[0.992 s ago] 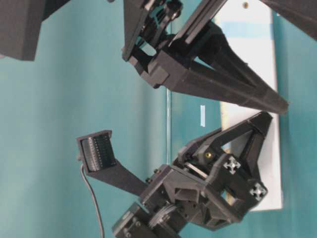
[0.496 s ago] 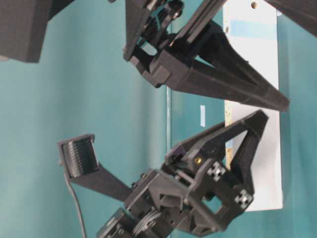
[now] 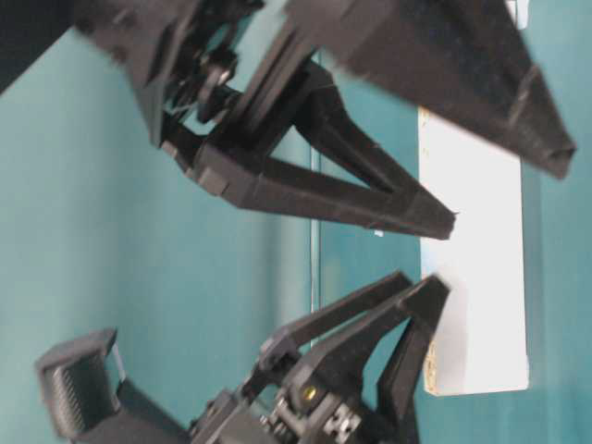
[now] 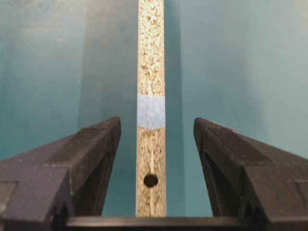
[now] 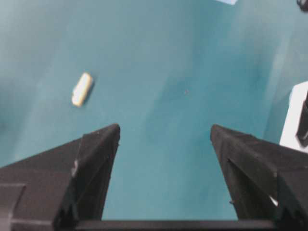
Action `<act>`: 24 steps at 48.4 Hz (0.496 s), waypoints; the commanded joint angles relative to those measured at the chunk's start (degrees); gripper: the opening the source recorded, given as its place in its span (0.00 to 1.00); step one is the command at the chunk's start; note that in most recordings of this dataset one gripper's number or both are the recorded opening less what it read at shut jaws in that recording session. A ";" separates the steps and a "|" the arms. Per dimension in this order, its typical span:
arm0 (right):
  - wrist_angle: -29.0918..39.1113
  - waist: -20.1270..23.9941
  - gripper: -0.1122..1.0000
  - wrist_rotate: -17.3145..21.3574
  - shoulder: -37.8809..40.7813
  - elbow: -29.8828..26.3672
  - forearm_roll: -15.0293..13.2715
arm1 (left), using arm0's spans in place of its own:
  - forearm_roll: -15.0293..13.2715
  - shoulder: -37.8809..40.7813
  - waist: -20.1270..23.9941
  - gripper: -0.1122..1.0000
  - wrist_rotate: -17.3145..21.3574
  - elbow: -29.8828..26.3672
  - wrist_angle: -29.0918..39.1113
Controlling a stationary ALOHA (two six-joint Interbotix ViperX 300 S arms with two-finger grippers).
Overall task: Move the wooden board into place and insert the rod into its hole.
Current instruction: 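Lower the right gripper over the wooden dowel rod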
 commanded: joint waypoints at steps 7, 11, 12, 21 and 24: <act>13.18 1.93 0.87 12.57 4.04 -10.46 0.26 | 0.09 -4.66 -0.09 0.65 0.44 1.85 -0.35; 17.05 2.29 0.87 16.52 6.94 -14.06 0.26 | 0.09 -5.10 -0.09 0.65 0.62 2.81 -0.44; 17.84 2.46 0.87 17.40 7.65 -15.03 0.26 | 0.09 -5.19 -0.09 0.65 0.62 2.99 -0.44; 23.20 3.25 0.87 21.01 14.06 -22.76 0.26 | 0.09 -7.12 -0.09 0.65 0.62 5.62 -0.70; 24.61 3.34 0.87 21.09 15.29 -24.52 0.26 | 0.09 -7.73 -0.09 0.65 0.70 6.33 -1.41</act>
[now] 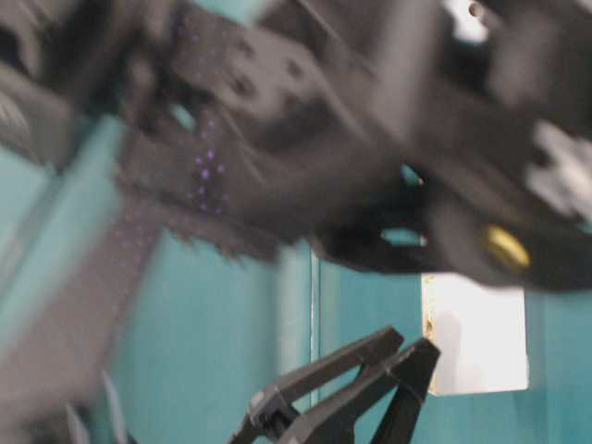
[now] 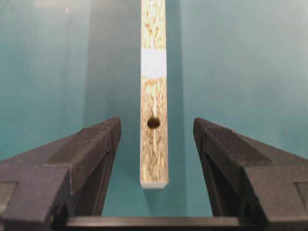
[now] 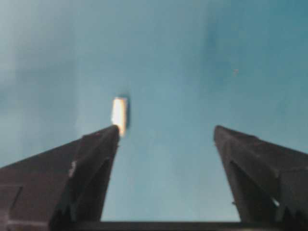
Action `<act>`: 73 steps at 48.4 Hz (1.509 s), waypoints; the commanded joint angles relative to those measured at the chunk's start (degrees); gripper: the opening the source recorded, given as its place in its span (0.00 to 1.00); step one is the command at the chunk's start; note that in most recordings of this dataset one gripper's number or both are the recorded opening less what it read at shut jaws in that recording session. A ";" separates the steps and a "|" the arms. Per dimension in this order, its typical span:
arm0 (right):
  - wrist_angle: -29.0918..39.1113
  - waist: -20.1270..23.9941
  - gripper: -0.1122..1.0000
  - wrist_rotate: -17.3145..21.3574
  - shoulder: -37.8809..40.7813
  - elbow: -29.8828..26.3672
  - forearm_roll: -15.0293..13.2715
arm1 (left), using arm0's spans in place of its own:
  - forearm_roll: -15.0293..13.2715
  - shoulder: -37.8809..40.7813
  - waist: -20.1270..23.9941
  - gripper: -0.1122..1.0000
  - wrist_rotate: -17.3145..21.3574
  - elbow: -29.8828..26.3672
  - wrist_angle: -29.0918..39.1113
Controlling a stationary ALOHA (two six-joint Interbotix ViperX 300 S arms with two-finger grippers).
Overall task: Move the wooden board into place and insert the rod into its hole.
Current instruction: 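Lower the right gripper over the wooden dowel rod, then close the right gripper on the dowel and lift it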
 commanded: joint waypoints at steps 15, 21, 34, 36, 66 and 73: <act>5.45 1.58 0.87 0.09 2.29 -6.06 0.18 | 0.00 -2.81 -0.09 0.65 0.26 1.41 -5.36; 5.36 2.37 0.87 0.09 2.90 -6.06 1.41 | 0.00 -2.11 -0.09 0.65 0.18 1.32 -6.59; 3.34 3.08 0.87 0.09 4.13 -6.15 1.93 | 0.00 -1.05 -0.09 0.65 0.09 1.23 -7.03; 2.99 3.08 0.87 0.09 4.39 -6.15 1.93 | 0.00 -1.05 -0.09 0.65 0.09 1.23 -7.03; 1.49 3.08 0.86 0.70 7.21 -7.82 1.41 | -0.09 -1.14 -0.35 0.65 0.00 1.05 -6.94; 1.23 3.08 0.79 0.70 7.29 -7.73 1.41 | -0.09 -1.14 -0.44 0.65 -0.09 1.14 -6.94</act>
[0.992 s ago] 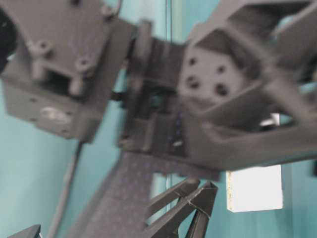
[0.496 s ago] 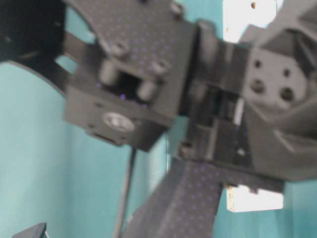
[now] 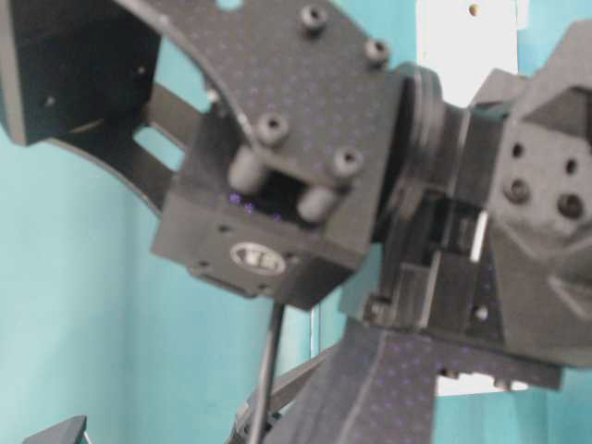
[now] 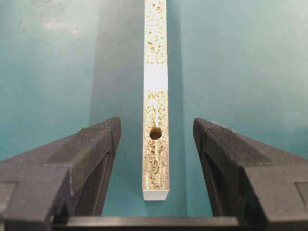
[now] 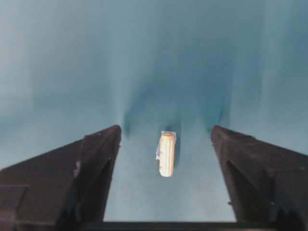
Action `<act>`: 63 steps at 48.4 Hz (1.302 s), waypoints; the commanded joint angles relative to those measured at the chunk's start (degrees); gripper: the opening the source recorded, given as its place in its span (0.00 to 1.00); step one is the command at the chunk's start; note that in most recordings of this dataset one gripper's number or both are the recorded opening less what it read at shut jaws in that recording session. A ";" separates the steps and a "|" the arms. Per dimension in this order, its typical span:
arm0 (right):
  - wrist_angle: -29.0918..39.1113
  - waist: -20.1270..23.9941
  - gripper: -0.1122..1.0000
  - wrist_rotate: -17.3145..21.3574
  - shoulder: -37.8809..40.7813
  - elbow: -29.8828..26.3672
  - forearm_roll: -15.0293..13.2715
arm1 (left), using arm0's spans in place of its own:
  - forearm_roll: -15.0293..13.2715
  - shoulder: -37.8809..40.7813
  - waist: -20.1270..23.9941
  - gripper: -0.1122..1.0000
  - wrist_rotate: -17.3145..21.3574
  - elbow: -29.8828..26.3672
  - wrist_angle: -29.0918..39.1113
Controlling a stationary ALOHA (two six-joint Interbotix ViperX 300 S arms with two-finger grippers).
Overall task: Move the wooden board into place and insert the rod into its hole.
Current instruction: 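Close the right gripper on the dowel and lift it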
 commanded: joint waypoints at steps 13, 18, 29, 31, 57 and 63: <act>-0.44 0.35 0.58 -0.18 -0.97 -1.41 -0.18 | -0.09 -0.62 -0.35 0.65 0.00 -0.62 -0.44; -0.53 0.26 0.58 -0.26 -0.97 -1.14 -0.18 | -0.09 -0.62 -0.44 0.65 0.00 -0.70 -0.53; -0.53 0.35 0.58 -0.26 -0.97 -0.97 -0.53 | -0.18 -0.53 -0.44 0.65 0.00 -0.70 -0.44; -0.53 0.35 0.58 -0.26 -0.97 -1.05 -0.70 | -0.18 -0.53 -0.44 0.65 0.00 -0.70 -0.53; 0.18 0.35 0.37 -0.09 -0.97 -0.62 -0.09 | -0.18 -0.53 -0.44 0.65 0.00 -0.53 -0.53; 1.14 0.35 0.25 0.35 -0.97 -0.62 0.00 | -0.18 -0.53 -0.44 0.65 0.00 -0.53 -0.53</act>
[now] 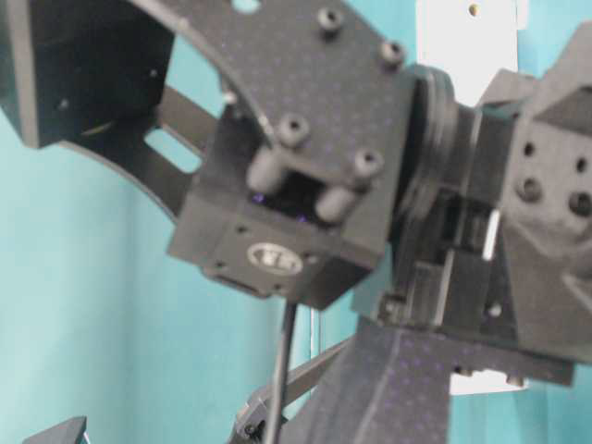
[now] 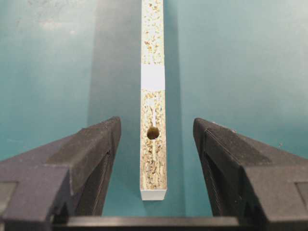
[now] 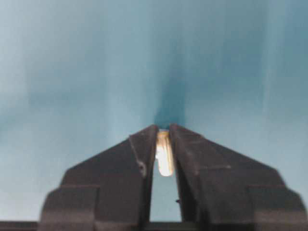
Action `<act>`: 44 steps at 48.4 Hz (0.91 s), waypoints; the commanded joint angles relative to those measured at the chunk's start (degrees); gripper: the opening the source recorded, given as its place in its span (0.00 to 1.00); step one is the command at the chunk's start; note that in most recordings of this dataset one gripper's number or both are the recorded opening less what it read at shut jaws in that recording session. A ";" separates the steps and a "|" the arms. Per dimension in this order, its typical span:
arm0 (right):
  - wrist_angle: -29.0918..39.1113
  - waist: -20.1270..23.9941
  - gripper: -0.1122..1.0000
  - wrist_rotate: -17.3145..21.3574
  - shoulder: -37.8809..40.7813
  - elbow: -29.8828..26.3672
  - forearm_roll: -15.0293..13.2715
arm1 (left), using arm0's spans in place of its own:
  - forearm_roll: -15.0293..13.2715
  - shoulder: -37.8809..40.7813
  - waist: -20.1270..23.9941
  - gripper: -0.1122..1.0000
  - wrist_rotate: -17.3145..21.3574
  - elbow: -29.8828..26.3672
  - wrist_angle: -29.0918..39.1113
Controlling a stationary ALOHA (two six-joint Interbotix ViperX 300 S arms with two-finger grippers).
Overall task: Move the wooden board into place and insert the rod into its hole.
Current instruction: 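Close the right gripper on the dowel and lift it, then carry the dowel with the right gripper over the board's hole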
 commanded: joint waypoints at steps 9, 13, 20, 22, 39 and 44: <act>1.67 0.44 0.21 0.53 -1.32 -0.70 0.18 | -0.18 -0.35 -0.26 0.65 -0.09 -0.44 -0.44; 1.41 0.44 0.21 0.26 -1.41 -0.79 -0.09 | -0.18 -0.26 -0.26 0.65 0.00 -0.44 -0.44; 0.79 0.44 0.21 0.35 -2.11 -0.88 -1.23 | -0.09 -0.26 -0.26 0.65 0.00 -0.44 -0.53; 0.53 0.44 0.21 0.44 -2.55 -0.88 -1.93 | -0.09 -0.26 -0.26 0.65 0.00 -0.44 -0.53; -1.23 -2.81 0.21 0.44 -9.84 0.44 -6.77 | -0.18 -0.26 -0.26 0.65 -0.09 -0.44 -0.44; -2.81 -3.87 0.21 0.26 -12.48 1.93 -6.77 | -0.18 -0.26 -0.26 0.65 -0.09 -0.44 -0.44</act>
